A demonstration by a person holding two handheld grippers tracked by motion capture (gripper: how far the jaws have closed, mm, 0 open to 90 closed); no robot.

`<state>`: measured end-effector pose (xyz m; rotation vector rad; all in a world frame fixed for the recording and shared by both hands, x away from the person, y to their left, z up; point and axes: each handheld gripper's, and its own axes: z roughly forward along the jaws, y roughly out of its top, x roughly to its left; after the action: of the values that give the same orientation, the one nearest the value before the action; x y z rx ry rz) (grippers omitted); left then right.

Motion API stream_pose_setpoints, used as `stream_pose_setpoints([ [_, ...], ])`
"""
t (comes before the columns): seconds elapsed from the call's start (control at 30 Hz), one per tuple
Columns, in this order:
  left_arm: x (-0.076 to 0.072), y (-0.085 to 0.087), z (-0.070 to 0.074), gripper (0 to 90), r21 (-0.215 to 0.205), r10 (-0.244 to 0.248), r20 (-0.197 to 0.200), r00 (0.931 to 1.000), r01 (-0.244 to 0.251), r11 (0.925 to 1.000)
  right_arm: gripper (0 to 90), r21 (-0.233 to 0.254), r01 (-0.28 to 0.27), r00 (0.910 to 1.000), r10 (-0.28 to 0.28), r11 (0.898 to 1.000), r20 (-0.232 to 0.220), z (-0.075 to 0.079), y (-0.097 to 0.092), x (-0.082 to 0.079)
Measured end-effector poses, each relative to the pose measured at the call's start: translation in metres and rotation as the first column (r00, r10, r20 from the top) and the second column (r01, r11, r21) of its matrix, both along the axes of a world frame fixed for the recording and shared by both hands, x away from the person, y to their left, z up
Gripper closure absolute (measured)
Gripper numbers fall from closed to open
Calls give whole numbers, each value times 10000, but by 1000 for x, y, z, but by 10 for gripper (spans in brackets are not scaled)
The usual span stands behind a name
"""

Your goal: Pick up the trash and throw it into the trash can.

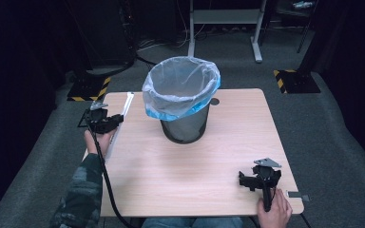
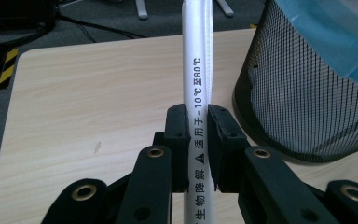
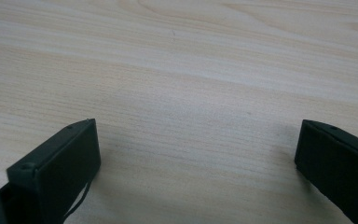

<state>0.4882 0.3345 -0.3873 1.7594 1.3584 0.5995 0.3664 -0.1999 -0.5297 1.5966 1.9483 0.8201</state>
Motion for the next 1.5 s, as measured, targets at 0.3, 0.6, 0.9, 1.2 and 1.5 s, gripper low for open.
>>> stream_pose_setpoints([
  [0.3,7,2,22,789,-147,105,408,9991,-99,9998,0,7,-5,10000,5,10000,-4,0,0,0],
  [0.6,13,-4,50,789,-13,-25,958,9954,26,10000,0,16,4,10000,-4,10000,1,0,0,0],
  [0.9,17,-13,70,789,99,-255,1167,9928,245,9997,0,11,0,10000,0,10000,-2,0,0,0],
  [1.2,22,-26,95,789,232,-404,1496,9879,373,9990,0,13,12,10000,-12,10000,4,0,0,0],
  [1.5,29,-46,116,789,516,-808,1712,9819,730,9960,0,54,26,10000,-26,10000,4,0,0,0],
])
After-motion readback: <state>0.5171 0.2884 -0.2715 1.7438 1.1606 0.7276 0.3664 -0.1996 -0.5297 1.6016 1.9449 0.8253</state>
